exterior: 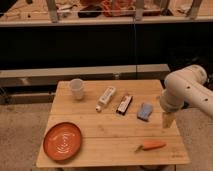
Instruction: Place the pepper in the ceramic bowl
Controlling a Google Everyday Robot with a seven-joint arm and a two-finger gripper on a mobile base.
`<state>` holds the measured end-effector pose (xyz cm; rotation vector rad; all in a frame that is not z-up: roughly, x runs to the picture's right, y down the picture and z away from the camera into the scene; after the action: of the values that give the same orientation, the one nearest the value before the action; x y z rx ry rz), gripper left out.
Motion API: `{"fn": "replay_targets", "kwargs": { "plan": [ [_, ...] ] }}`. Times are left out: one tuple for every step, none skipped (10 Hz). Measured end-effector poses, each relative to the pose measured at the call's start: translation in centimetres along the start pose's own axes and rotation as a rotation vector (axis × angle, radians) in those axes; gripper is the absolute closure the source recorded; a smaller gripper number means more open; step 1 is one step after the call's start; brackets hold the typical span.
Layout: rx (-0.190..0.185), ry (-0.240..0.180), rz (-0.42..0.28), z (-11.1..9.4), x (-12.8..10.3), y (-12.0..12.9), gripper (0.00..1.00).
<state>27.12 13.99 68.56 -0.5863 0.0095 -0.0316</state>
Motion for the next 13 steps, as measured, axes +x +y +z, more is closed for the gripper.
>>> {"fn": "replay_targets", "kwargs": {
  "plan": [
    [-0.005,-0.001,-0.018,0.8,-0.3,1.0,0.2],
    [-0.007,-0.001,-0.032,0.9,-0.5,1.2,0.2],
    [-0.008,0.0,-0.056,1.0,-0.8,1.2,0.2],
    [-0.008,-0.001,-0.079,1.2,-1.3,1.8,0.2],
    [-0.008,0.002,-0.103,1.8,-1.5,2.9,0.2],
    [-0.006,0.005,-0.116,2.2,-1.6,3.7,0.2],
    [-0.004,0.006,-0.14,2.9,-1.9,4.3,0.2],
    [-0.002,0.004,-0.158,3.5,-2.2,4.5,0.2],
    [0.0,0.002,-0.169,3.8,-2.3,4.7,0.2],
    [0.003,0.003,-0.183,4.6,-2.2,5.3,0.2],
    [0.005,0.001,-0.199,5.3,-2.1,6.0,0.2],
    [0.004,-0.004,-0.217,5.9,-2.2,6.5,0.2],
    [0.004,-0.011,-0.231,6.3,-2.3,6.9,0.2]
  ]
}}
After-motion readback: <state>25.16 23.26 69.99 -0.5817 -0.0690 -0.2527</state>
